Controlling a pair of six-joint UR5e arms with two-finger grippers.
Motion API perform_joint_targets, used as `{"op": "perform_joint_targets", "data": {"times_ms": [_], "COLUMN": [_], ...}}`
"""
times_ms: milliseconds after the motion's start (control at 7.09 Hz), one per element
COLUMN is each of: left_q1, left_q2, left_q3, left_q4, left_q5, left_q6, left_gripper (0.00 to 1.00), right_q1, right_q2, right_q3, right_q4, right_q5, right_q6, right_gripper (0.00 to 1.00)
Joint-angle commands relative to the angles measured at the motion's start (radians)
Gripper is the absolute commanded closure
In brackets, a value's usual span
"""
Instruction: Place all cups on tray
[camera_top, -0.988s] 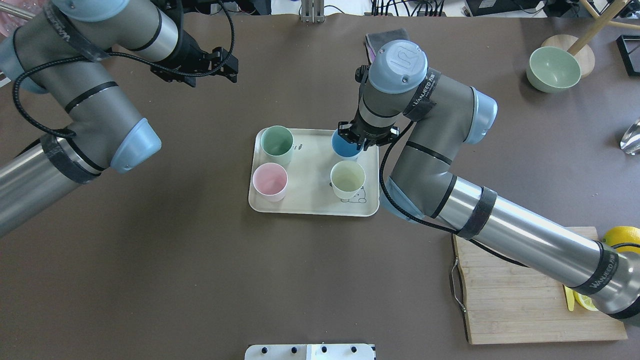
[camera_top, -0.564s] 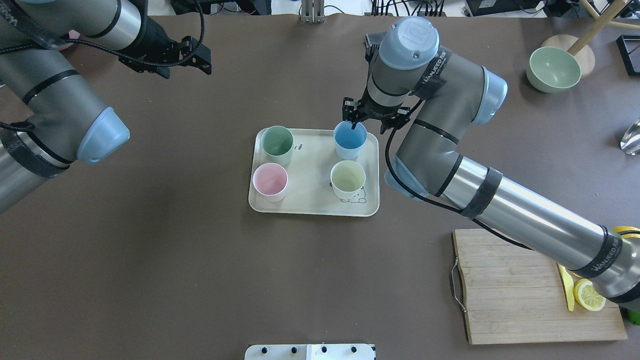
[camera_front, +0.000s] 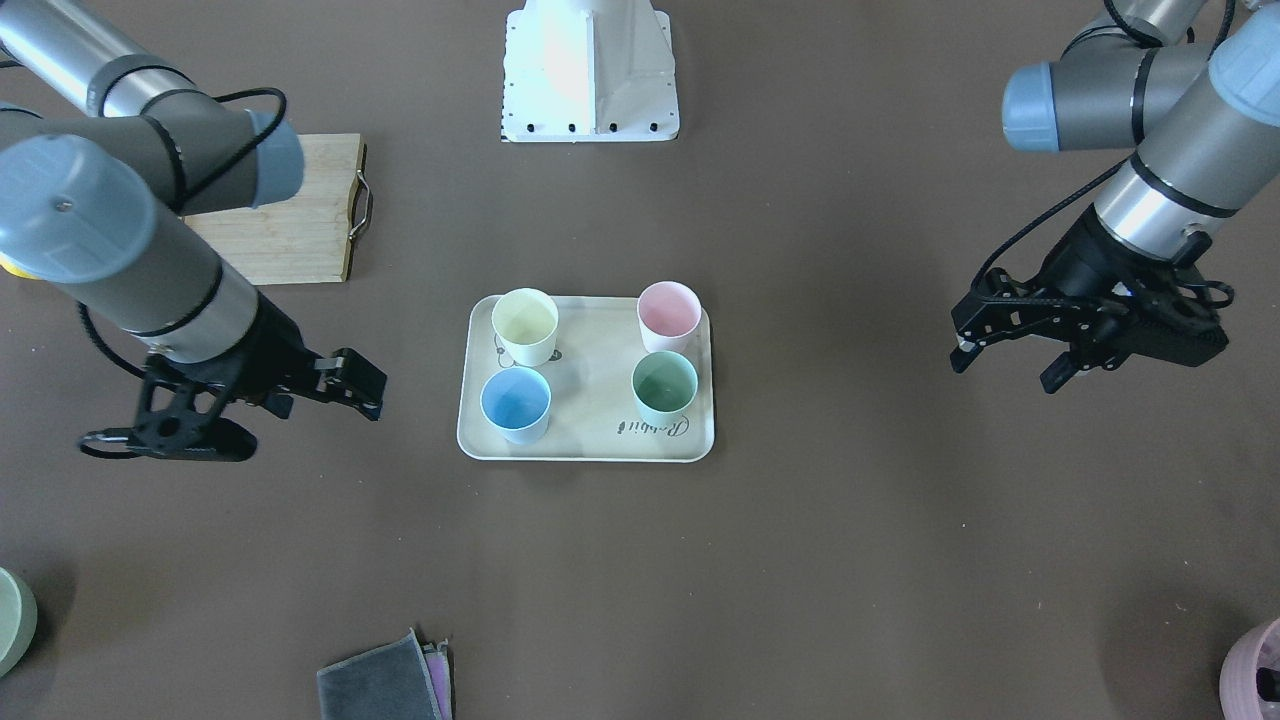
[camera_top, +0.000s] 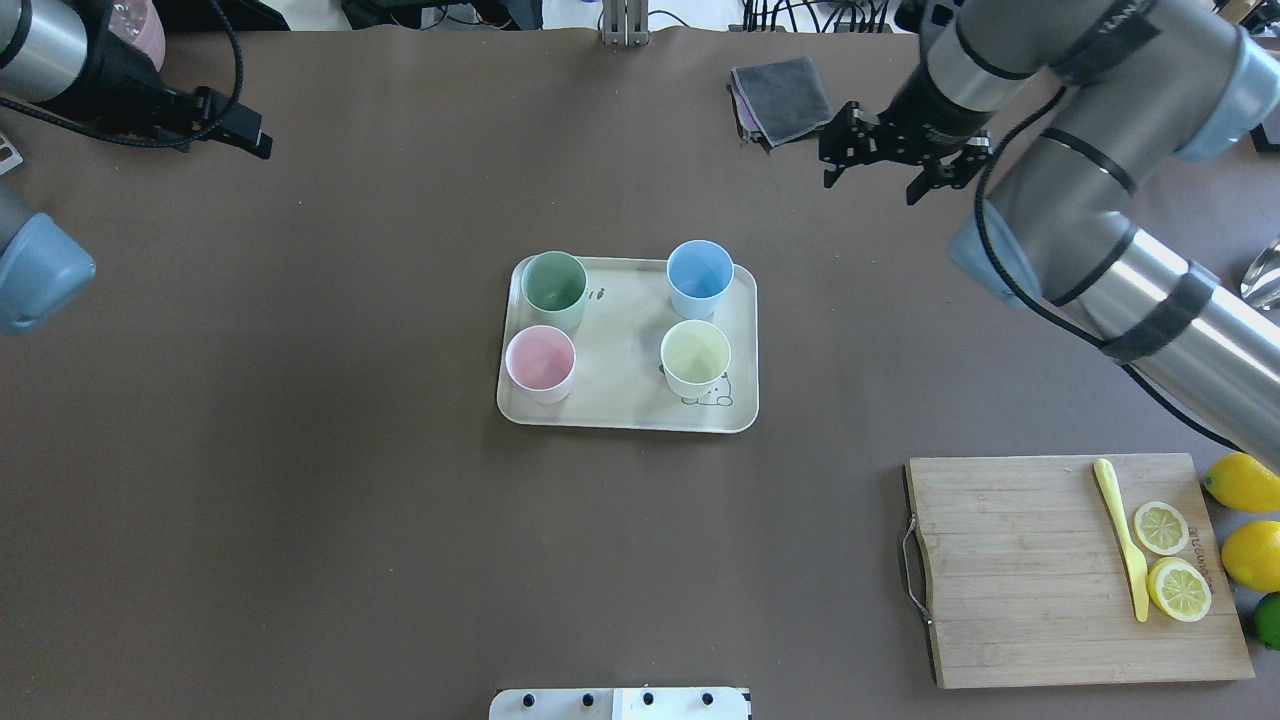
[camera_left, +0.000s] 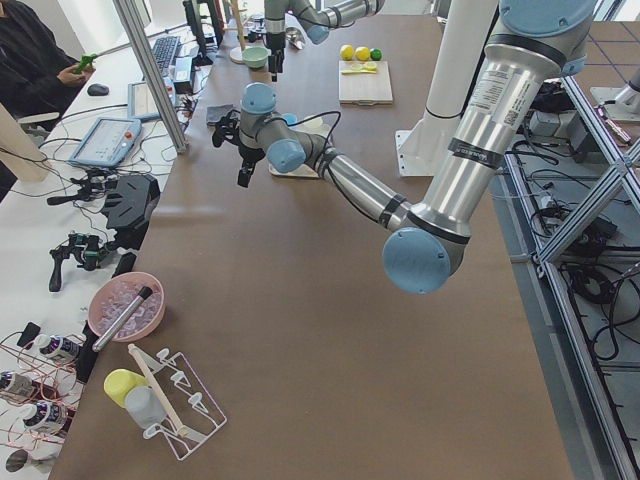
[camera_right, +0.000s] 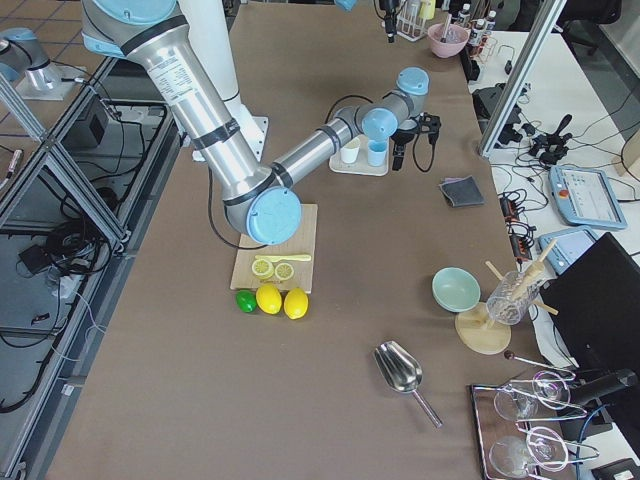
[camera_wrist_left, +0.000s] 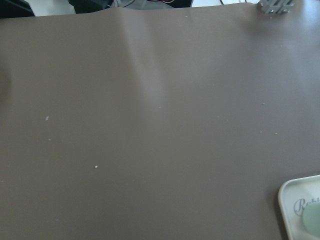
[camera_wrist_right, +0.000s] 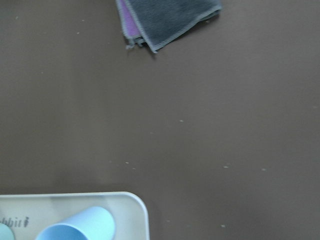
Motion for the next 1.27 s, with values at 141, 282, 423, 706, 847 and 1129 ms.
{"op": "perform_joint_targets", "data": {"times_ms": [141,282,423,706,847,1129], "left_q1": [-0.067,-0.098,-0.136,-0.222,-0.253,-0.265], "left_q2": [0.15,0.179,0.243,0.308,0.323,0.34], "left_q3": [0.02,0.035,0.028,0.036,0.051,0.08], "left_q4": [-0.069,-0.07,-0.074,-0.081,-0.083,-0.078], "left_q5": [0.01,0.014,0.008,0.005,0.004,0.005], "left_q6": [0.146,0.175,0.27,0.426,0.495,0.518], "left_gripper": [0.03,0.03,0.03,0.03,0.03,0.03], "right_q1": [0.186,0.244,0.263,0.312,0.317,0.337], "right_q2": [-0.315,-0.369,-0.392,-0.389,-0.4,-0.472], "right_q3": [0.086,0.1,0.139,0.138,0.094,0.062], "right_q4": [-0.002,0.004,0.017,0.018,0.018,0.026], "right_q5": [0.016,0.021,-0.006,-0.043,-0.065,-0.077], "right_q6": [-0.436,-0.501,-0.502,-0.502,-0.509,-0.611], "right_gripper": [0.0,0.0,0.0,0.0,0.0,0.0]}}
